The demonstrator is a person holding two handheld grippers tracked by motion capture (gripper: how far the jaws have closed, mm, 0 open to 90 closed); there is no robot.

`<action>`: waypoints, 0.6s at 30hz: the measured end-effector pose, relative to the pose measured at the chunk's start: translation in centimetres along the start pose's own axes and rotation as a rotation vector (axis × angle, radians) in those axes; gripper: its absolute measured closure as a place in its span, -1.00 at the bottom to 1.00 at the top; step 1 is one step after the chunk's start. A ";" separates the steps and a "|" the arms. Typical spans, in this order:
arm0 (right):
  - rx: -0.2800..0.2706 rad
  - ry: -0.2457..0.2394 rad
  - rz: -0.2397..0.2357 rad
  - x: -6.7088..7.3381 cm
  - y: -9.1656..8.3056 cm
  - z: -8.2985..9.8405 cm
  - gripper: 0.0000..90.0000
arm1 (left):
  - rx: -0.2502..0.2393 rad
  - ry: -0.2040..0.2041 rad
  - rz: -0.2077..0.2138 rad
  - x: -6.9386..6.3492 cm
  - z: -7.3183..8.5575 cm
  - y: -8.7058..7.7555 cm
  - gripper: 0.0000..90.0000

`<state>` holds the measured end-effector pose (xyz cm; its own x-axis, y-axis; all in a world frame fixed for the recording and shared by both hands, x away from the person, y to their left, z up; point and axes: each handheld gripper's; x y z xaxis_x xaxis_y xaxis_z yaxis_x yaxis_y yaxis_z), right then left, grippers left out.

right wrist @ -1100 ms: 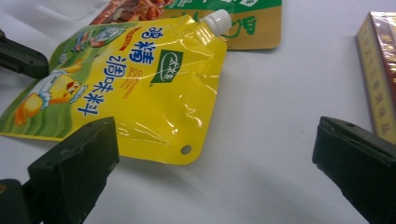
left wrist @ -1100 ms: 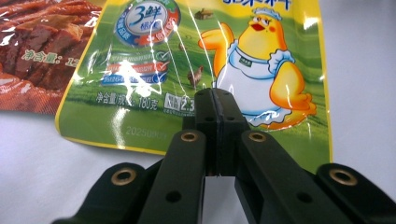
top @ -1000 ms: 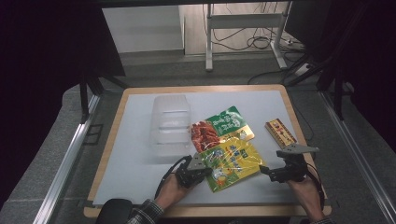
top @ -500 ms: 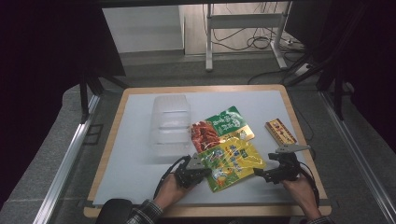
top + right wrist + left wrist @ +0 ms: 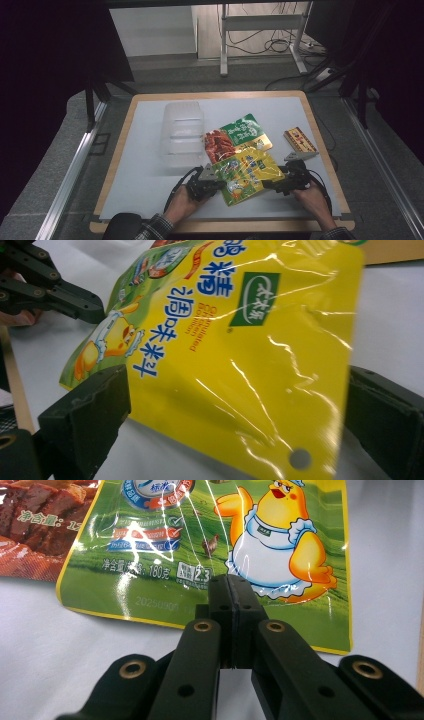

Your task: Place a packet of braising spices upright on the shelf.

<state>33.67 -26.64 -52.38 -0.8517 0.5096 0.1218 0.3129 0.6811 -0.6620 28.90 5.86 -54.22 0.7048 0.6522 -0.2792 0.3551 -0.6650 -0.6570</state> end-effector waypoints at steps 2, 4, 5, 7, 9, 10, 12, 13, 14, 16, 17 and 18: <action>0.003 -0.003 -0.010 0.1 0.3 -0.2 -0.93 | 0.000 -0.004 0.003 0.0 0.0 0.0 1.00; 0.006 0.001 -0.021 0.1 0.6 -0.5 -0.92 | 0.000 -0.003 0.004 0.1 0.0 0.0 1.00; 0.008 0.007 -0.024 0.1 0.7 -0.6 -0.92 | 0.001 -0.005 0.006 0.1 0.0 0.0 1.00; 0.013 0.035 -0.025 0.0 0.9 -0.8 -0.92 | 0.000 -0.007 0.008 0.1 0.0 0.0 1.00; 0.003 0.070 -0.051 -0.1 0.9 -1.0 -0.91 | -0.003 -0.013 0.011 0.1 0.0 0.0 1.00; 0.003 0.070 -0.051 -0.1 0.9 -1.0 -0.91 | -0.003 -0.016 0.011 0.1 0.0 0.0 1.00; -0.004 0.090 -0.064 -0.1 1.0 -1.2 -0.91 | -0.005 -0.015 0.011 0.1 0.0 0.0 1.00; -0.003 0.095 -0.062 -0.1 1.0 -1.3 -0.92 | -0.006 -0.016 0.010 0.1 0.0 0.0 1.00; -0.005 0.093 -0.062 -0.1 1.0 -1.3 -0.92 | -0.003 -0.011 0.007 0.1 0.0 -0.1 1.00; -0.002 0.097 -0.059 0.0 1.1 -1.5 -0.94 | -0.010 -0.008 0.002 0.0 0.1 -0.1 1.00; 0.001 0.116 -0.060 0.0 1.1 -1.6 -0.92 | -0.012 -0.007 -0.001 -0.1 0.1 -0.1 1.00; 0.007 0.136 -0.060 -0.1 1.1 -1.6 -0.91 | -0.011 0.005 -0.008 -0.1 0.1 -0.1 1.00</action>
<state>34.78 -25.09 -51.94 -0.8037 0.5353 0.2598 0.2599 0.7086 -0.6560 28.70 5.91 -54.18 0.7051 0.6556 -0.2705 0.3672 -0.6638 -0.6516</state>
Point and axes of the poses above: each handheld gripper's, and its own axes: y roughly forward along the jaws, z roughly out of its underside, x roughly to its left, and after that the axes turned 15 degrees about -y, right-handed
